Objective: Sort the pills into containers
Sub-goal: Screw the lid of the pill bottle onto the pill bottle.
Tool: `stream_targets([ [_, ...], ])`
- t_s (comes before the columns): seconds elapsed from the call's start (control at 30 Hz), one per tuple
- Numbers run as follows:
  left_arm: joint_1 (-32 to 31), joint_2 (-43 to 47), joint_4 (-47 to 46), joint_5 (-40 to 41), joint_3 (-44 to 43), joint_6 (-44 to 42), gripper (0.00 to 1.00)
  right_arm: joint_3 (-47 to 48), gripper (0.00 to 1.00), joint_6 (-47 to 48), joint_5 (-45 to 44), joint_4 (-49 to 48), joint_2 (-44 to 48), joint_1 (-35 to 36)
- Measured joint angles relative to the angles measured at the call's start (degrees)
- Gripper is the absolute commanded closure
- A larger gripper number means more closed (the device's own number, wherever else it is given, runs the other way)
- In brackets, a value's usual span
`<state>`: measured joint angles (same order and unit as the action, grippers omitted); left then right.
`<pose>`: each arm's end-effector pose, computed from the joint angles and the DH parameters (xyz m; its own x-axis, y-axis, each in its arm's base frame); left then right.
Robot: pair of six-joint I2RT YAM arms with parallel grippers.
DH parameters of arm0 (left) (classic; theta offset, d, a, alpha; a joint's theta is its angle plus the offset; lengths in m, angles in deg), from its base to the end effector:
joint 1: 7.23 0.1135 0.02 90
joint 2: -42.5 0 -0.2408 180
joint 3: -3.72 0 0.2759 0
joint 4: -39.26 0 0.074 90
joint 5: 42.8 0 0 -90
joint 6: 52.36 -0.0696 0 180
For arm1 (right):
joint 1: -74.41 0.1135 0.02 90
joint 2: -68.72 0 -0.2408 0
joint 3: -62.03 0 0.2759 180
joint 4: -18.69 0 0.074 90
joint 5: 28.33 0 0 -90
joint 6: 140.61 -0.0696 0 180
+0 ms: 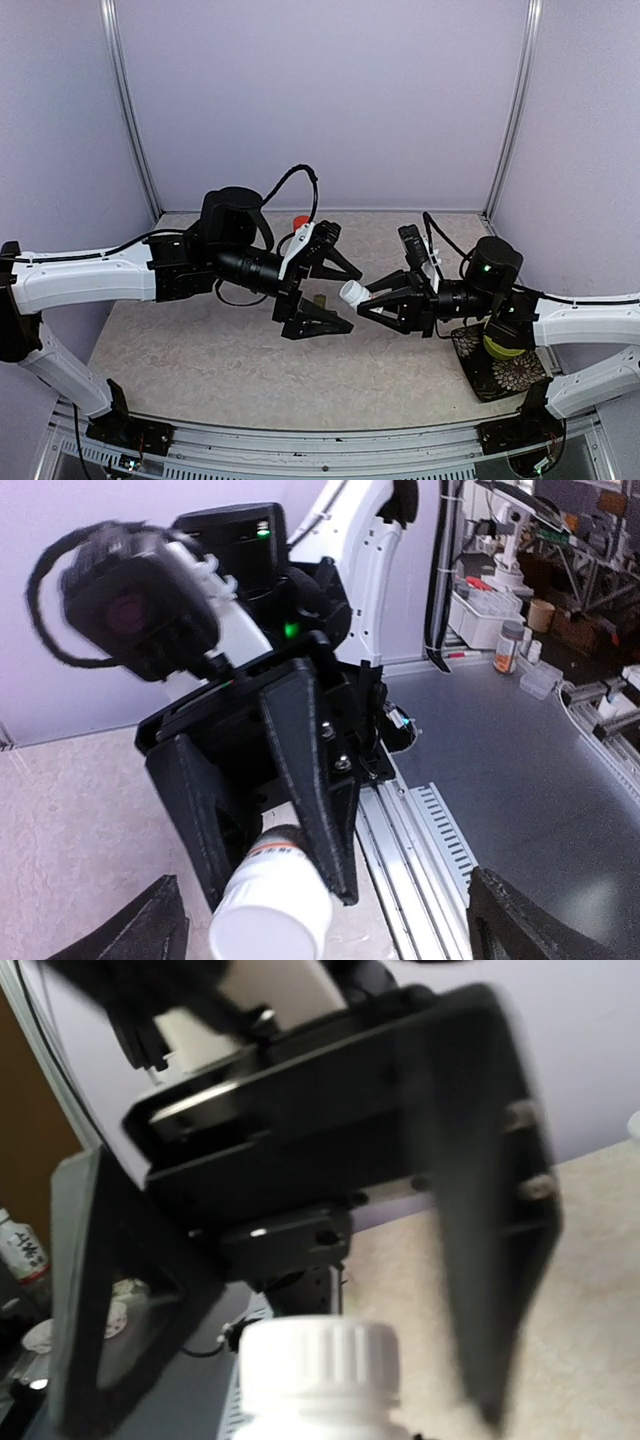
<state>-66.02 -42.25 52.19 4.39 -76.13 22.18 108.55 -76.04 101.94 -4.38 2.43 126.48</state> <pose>0.1626 -0.3597 0.2914 0.1037 0.2062 -0.9730 0.9701 -0.2367 0.0532 0.1549 0.2719 0.2480 -0.3968 0.0238 -0.9176 -0.9170 -0.0556 0.3951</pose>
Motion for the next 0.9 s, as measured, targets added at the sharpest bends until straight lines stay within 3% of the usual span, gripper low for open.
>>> stream_targets([
  [0.13,1.51,1.88,-4.96,3.3,3.26,6.84,0.01,0.0,1.0,3.91,-2.12,0.46,2.1,0.0],
  [0.53,3.63,3.37,-24.02,15.91,10.99,42.36,0.01,-0.52,1.0,19.02,-20.76,1.49,5.92,0.0],
  [0.9,0.24,2.34,-32.09,27.28,10.64,52.09,0.01,-0.48,1.0,24.24,-31.98,1.46,1.84,2.54],
])
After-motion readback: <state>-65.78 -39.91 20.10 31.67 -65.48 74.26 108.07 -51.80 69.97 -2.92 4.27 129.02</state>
